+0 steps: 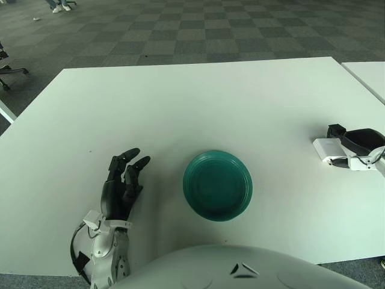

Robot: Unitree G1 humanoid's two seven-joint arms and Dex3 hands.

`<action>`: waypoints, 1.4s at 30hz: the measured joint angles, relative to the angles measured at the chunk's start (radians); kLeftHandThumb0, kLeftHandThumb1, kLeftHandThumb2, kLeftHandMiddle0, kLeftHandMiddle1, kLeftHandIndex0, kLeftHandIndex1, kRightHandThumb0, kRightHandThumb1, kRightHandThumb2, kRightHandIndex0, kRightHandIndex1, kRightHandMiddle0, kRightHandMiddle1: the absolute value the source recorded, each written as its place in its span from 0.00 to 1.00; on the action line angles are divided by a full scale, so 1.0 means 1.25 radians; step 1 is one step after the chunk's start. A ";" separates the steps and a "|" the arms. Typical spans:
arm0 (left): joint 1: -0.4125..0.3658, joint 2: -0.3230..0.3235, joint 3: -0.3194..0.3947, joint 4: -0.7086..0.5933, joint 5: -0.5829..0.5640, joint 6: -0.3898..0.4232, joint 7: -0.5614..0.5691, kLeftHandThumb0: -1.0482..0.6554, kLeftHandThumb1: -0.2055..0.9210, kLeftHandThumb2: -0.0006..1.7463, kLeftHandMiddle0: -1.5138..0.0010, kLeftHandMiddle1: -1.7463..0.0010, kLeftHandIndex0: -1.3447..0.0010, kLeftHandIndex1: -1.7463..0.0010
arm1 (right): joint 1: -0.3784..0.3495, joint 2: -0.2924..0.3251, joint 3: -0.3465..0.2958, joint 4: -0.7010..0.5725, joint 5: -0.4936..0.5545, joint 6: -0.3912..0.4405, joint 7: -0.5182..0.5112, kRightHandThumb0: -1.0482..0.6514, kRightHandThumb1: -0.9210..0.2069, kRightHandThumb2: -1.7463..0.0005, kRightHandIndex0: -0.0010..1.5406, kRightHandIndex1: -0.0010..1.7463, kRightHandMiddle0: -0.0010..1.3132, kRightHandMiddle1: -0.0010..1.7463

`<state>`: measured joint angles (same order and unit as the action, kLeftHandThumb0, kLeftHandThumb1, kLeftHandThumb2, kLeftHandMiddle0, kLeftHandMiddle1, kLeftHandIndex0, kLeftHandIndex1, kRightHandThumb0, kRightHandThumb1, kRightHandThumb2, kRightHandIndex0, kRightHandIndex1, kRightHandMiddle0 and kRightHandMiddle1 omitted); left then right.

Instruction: Put the charger into the plate.

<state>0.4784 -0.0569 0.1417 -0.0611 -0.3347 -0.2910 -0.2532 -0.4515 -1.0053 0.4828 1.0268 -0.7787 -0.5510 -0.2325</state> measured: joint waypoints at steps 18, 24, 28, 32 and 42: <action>-0.004 -0.001 0.000 0.001 0.000 0.001 0.000 0.14 1.00 0.38 0.81 0.45 0.92 0.32 | 0.079 -0.048 -0.121 -0.291 0.066 -0.018 0.110 0.38 0.28 0.46 0.48 1.00 0.30 1.00; -0.010 0.000 0.001 0.007 0.000 0.000 0.000 0.14 1.00 0.38 0.81 0.45 0.92 0.32 | 0.086 -0.054 -0.216 -0.456 0.115 0.023 0.148 0.37 0.30 0.44 0.48 1.00 0.32 1.00; -0.018 -0.001 0.003 0.019 0.000 -0.010 0.000 0.14 1.00 0.38 0.81 0.45 0.92 0.32 | 0.074 -0.024 -0.244 -0.532 0.116 0.073 0.164 0.37 0.32 0.43 0.49 1.00 0.32 1.00; -0.024 -0.001 0.004 0.028 0.002 -0.019 0.000 0.14 1.00 0.38 0.81 0.45 0.92 0.32 | 0.065 0.037 -0.245 -0.589 0.108 0.117 0.177 0.37 0.33 0.42 0.50 1.00 0.33 1.00; -0.032 -0.011 -0.003 0.047 0.013 -0.040 0.001 0.14 1.00 0.38 0.81 0.45 0.92 0.32 | 0.082 0.209 -0.170 -0.769 0.068 0.150 0.228 0.37 0.33 0.42 0.53 1.00 0.33 1.00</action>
<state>0.4379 -0.0702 0.1377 -0.0022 -0.3182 -0.3415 -0.2520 -0.3485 -0.7443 0.2703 0.0658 -0.6936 -0.3632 0.0520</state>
